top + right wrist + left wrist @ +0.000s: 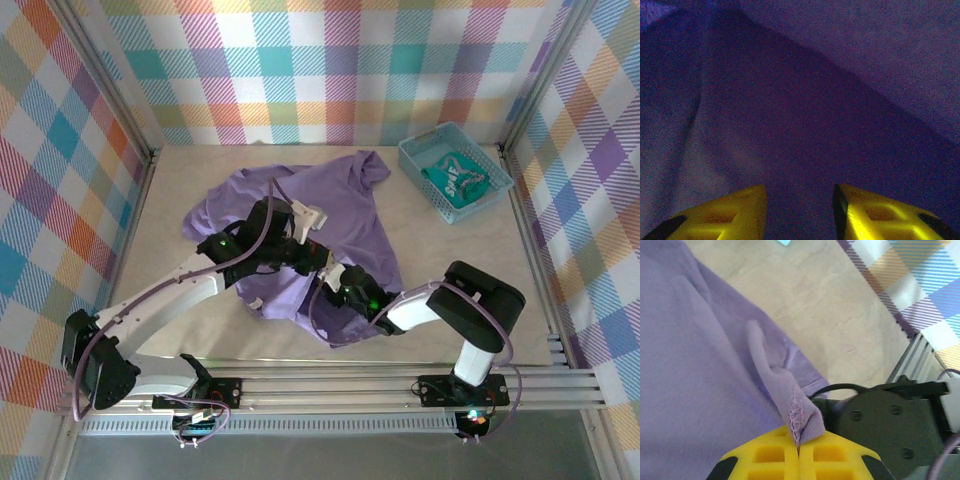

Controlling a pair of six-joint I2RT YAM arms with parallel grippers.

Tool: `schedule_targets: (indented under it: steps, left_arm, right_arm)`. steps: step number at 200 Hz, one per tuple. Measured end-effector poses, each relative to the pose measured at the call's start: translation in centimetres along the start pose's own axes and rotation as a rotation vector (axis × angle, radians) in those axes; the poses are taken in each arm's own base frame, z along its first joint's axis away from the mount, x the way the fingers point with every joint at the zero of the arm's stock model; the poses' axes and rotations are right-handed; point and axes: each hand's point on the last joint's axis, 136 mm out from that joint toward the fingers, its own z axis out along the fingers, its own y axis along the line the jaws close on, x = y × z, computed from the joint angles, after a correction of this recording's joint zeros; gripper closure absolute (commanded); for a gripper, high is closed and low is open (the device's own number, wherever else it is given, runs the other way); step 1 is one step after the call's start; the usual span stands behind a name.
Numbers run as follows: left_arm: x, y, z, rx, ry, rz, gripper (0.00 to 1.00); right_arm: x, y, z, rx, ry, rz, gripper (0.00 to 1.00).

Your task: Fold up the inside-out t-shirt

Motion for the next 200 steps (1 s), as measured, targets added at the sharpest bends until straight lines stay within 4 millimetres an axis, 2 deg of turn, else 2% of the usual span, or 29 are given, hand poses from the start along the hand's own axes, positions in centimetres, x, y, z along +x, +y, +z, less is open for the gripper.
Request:
schedule_targets:
  steps: [41, 86, 131, 172, 200]
  left_arm:
    - [-0.8, -1.3, -1.5, 0.036, -0.039, 0.019, 1.0]
    - [-1.2, -2.3, -3.3, 0.058, -0.085, 0.061, 1.0]
    - [-0.5, -2.6, -3.4, 0.084, -0.075, 0.085, 1.0]
    - [-1.1, -4.5, -3.5, 0.145, -0.101, 0.122, 1.0]
    - [-1.8, -6.5, -4.0, 0.181, -0.118, 0.161, 1.0]
  right_arm:
    - [-0.1, -1.0, 1.4, 0.048, 0.026, -0.004, 0.59]
    - [0.5, -2.2, 1.9, 0.057, 0.062, 0.017, 0.56]
    - [1.4, -3.7, 1.8, 0.059, 0.11, 0.082, 0.54]
    - [0.6, -3.0, 2.1, 0.044, 0.131, 0.057, 0.52]
    - [-0.2, -2.7, 2.4, 0.054, 0.126, 0.017, 0.49]
